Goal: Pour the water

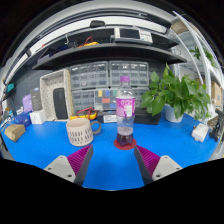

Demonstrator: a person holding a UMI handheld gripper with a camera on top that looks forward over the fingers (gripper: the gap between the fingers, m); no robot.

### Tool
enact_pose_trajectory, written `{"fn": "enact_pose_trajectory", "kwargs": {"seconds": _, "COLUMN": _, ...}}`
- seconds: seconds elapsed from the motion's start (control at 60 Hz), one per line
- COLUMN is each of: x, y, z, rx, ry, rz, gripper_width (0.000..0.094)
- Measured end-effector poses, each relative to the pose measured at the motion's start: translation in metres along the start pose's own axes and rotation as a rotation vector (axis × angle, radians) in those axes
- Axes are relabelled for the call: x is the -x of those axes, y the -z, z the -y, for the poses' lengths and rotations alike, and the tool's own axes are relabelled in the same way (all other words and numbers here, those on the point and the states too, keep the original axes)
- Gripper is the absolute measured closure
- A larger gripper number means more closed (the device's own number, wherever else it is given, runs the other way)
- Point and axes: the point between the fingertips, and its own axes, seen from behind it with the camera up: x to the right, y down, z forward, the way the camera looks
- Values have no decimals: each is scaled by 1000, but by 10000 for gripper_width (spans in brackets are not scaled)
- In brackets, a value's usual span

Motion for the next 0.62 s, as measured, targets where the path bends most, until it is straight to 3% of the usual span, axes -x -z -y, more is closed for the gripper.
{"fn": "enact_pose_trajectory", "kwargs": {"seconds": 0.617, "x": 25, "y": 34, "z": 33, "rx": -85, "ry": 42, "rz": 6, "gripper_width": 93}}
